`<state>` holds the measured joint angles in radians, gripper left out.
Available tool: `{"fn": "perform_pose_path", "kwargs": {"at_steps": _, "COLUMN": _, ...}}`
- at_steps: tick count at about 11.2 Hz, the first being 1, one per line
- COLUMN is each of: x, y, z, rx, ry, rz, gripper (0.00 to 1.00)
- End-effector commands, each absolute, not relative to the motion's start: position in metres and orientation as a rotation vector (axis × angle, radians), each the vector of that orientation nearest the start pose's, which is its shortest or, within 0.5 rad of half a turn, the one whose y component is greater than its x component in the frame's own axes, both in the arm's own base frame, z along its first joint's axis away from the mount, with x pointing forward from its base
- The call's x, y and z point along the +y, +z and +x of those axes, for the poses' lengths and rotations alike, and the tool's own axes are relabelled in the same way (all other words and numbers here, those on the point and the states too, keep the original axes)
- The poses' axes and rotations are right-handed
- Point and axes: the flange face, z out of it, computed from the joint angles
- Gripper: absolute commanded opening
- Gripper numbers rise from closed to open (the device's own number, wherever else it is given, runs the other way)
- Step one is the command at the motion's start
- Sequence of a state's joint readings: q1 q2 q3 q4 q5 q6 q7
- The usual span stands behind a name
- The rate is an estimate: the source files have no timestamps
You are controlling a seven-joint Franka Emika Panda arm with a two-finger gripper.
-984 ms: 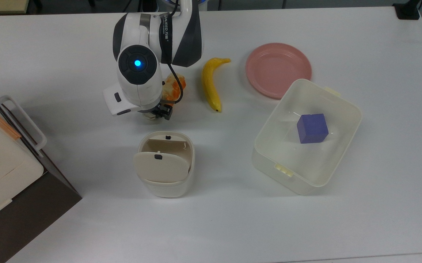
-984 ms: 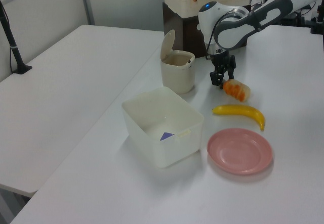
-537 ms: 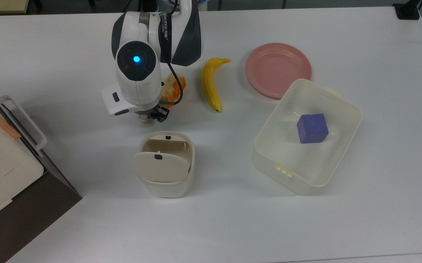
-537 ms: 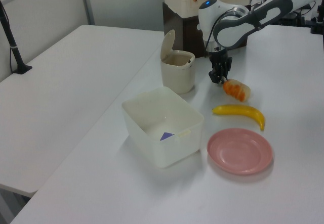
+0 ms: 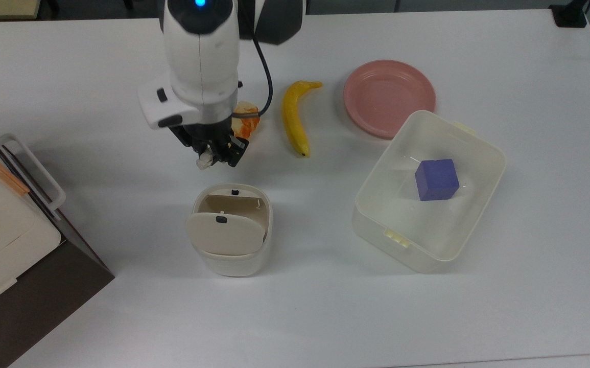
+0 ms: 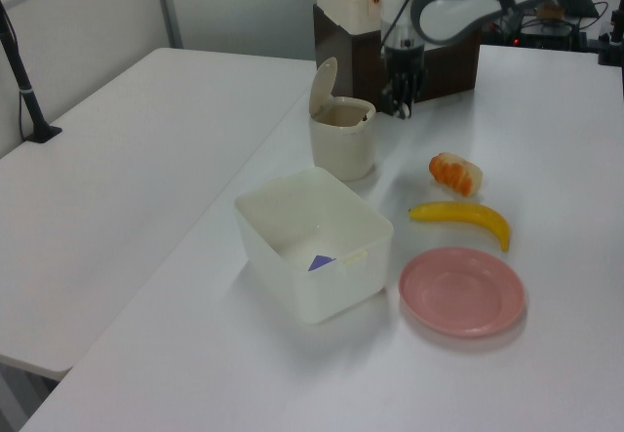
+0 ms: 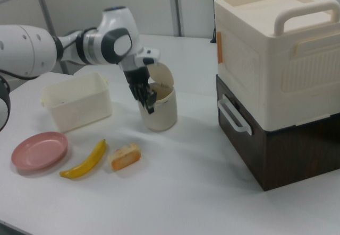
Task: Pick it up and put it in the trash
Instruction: 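Carry the held piece over the cream trash bin opening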
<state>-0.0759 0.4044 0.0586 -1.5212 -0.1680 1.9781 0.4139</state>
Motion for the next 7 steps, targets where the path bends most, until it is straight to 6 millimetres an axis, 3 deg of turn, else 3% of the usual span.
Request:
{"fn": "perform_pose_path", "kwargs": {"at_steps": 1, "x": -0.015, "y": 0.473, "z": 0.701, "rx": 0.658, "ry": -0.343, "rz": -3.139, "gripper": 0.0}}
{"fn": "perform_pose_path", "kwargs": {"at_steps": 3, "x": -0.009, "y": 0.486, "z": 0.714, "rx": 0.768, "ry": -0.567, "rz": -3.023, "gripper": 0.0}}
{"fn": "perform_pose_path", "kwargs": {"at_steps": 7, "x": 0.025, "y": 0.46, "z": 0.734, "rx": 0.721, "ry": -0.737, "rz": -3.0, "gripper": 0.0}}
